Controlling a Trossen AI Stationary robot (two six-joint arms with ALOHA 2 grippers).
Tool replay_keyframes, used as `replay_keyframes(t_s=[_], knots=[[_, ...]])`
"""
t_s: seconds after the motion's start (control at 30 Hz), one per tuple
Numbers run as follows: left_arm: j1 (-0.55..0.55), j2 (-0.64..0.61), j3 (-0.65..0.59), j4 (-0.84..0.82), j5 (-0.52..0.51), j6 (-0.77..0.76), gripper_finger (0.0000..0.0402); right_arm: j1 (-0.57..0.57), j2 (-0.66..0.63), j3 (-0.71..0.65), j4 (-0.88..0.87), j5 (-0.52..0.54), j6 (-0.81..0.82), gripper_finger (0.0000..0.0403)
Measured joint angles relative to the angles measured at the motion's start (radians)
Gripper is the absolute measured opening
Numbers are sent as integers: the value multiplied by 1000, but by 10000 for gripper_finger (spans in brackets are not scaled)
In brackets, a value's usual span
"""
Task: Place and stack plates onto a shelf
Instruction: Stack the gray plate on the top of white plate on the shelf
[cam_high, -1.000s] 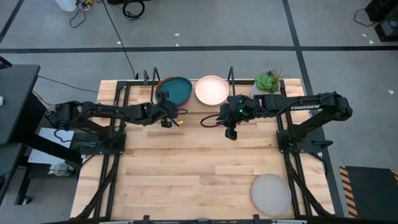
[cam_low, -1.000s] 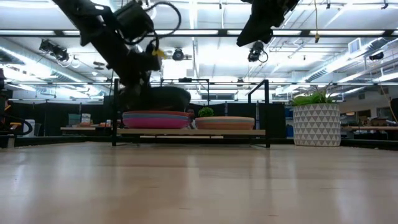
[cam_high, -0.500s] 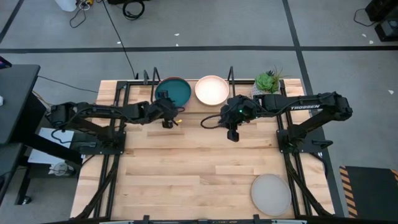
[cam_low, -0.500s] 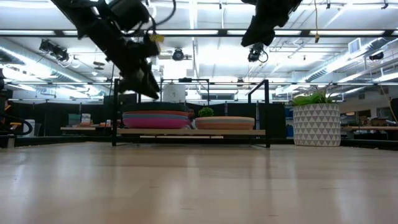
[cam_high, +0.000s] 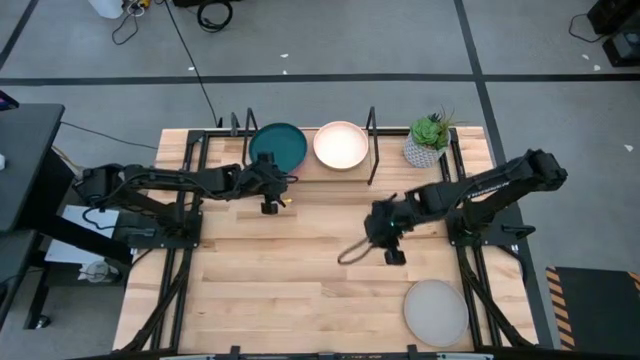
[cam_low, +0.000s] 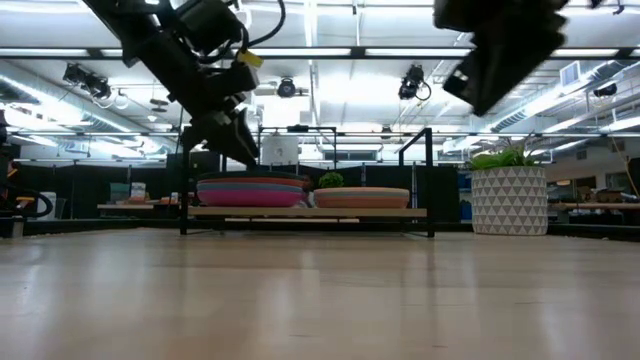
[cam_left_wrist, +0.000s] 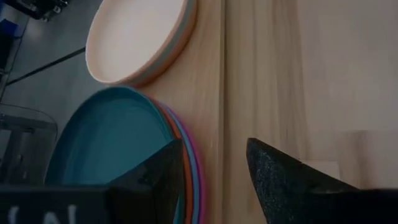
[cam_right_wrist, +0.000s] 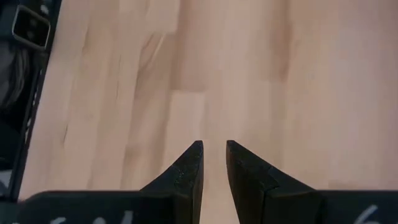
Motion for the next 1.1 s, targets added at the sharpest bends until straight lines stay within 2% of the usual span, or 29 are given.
replay_keyframes(t_s=[0.2, 0.4, 0.63, 0.83, 1.1], knots=[[-23, -5, 0, 80, 11, -29, 183, 126, 0, -76, 2, 42, 155, 76], [-98, -8, 0, 284, 184, 34, 183, 231, 0, -170, 16, 79, 333, 76], [-137, -8, 0, 342, 185, 151, 183, 334, 0, -242, 19, 61, 503, 91], [-132, -8, 0, 336, 184, 159, 183, 402, 0, -272, 10, 43, 598, 120], [-132, -8, 0, 330, 184, 159, 183, 500, 56, -275, 12, 41, 734, 121]])
